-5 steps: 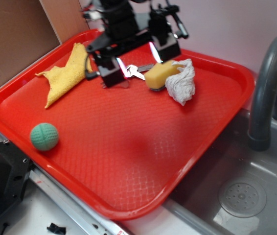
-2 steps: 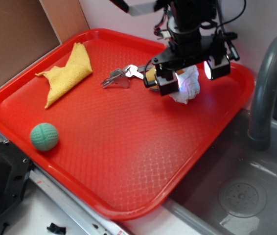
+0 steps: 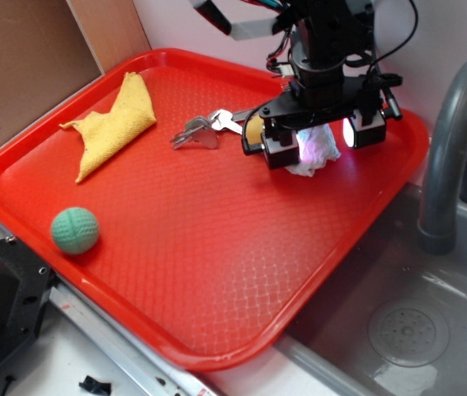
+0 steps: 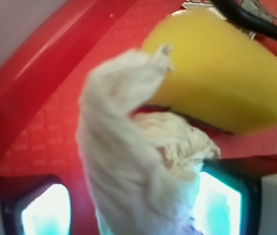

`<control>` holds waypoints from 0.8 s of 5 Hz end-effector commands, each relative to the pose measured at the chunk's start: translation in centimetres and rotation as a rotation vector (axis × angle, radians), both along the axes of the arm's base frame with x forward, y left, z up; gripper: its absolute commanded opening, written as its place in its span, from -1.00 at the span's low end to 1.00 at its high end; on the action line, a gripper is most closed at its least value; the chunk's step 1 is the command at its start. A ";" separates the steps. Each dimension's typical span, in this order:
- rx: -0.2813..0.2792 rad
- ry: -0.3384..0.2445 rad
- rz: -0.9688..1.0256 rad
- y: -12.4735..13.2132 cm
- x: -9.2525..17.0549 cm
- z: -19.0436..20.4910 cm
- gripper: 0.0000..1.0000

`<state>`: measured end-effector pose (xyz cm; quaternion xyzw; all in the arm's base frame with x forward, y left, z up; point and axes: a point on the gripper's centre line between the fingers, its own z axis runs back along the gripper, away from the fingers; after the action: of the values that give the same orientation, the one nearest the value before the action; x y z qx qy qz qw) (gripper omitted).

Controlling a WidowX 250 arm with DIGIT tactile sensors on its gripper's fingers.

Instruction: Grab the white paper.

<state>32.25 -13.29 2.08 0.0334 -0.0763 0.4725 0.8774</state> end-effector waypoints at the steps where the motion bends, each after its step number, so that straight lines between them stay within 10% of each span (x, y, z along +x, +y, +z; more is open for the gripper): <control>1: 0.010 -0.017 0.017 1.0 0.3 0.8 -1.00; 2: 0.028 -0.009 -0.044 1.2 0.2 1.6 -1.00; 4: -0.219 0.091 -0.444 1.1 -2.3 7.4 -1.00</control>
<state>28.80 -13.13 7.73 -0.0372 0.0342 0.2660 0.9627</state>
